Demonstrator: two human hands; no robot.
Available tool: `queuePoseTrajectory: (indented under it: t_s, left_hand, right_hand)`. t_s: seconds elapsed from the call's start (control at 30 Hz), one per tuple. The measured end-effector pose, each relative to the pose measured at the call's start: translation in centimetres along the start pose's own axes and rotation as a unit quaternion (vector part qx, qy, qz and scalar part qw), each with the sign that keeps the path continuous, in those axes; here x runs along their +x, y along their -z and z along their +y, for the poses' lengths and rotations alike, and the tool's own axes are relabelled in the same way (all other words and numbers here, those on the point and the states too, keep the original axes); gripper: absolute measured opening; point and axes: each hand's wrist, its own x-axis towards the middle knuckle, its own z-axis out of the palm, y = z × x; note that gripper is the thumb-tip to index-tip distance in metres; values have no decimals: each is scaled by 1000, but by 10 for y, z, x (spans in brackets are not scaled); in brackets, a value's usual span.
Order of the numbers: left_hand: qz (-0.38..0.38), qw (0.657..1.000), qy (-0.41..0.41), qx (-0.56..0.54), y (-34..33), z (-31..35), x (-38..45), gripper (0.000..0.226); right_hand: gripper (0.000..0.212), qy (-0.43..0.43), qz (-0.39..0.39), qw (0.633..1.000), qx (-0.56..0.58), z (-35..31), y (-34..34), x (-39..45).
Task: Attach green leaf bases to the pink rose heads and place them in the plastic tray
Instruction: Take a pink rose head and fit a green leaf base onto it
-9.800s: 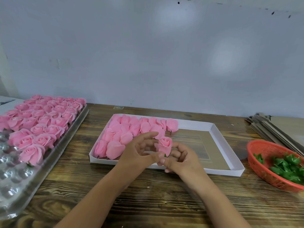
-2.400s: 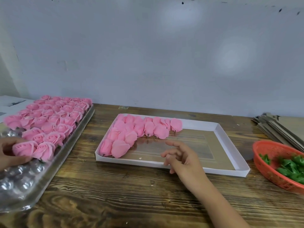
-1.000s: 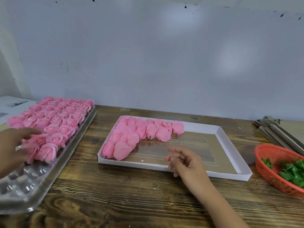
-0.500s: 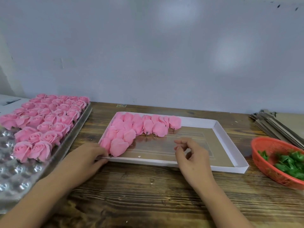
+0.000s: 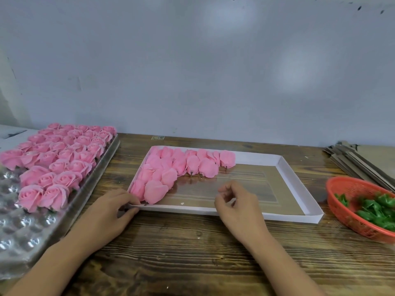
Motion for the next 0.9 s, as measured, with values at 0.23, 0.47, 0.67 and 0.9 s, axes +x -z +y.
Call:
queuePoseTrajectory:
  t_s: [0.23,0.47,0.67,0.9]
  left_hand:
    - [24,999,-21,-11,-3,-2,-1,45]
    - [34,999,-39,-16,-5,-4,-3,36]
    - [24,999,-41,-7,-5,-5,-3,28]
    - [32,999,-40,-12,-5,-5,-4,32]
  right_hand:
    - [27,-18,-96,994,-51,-44,-43,16]
    - [19,-85,-184,979,-31,-88,-100,36]
    - [18,-169,-138,976,10,-100,-118,41]
    - [18,-200,-182,961,52,-96,-111,48]
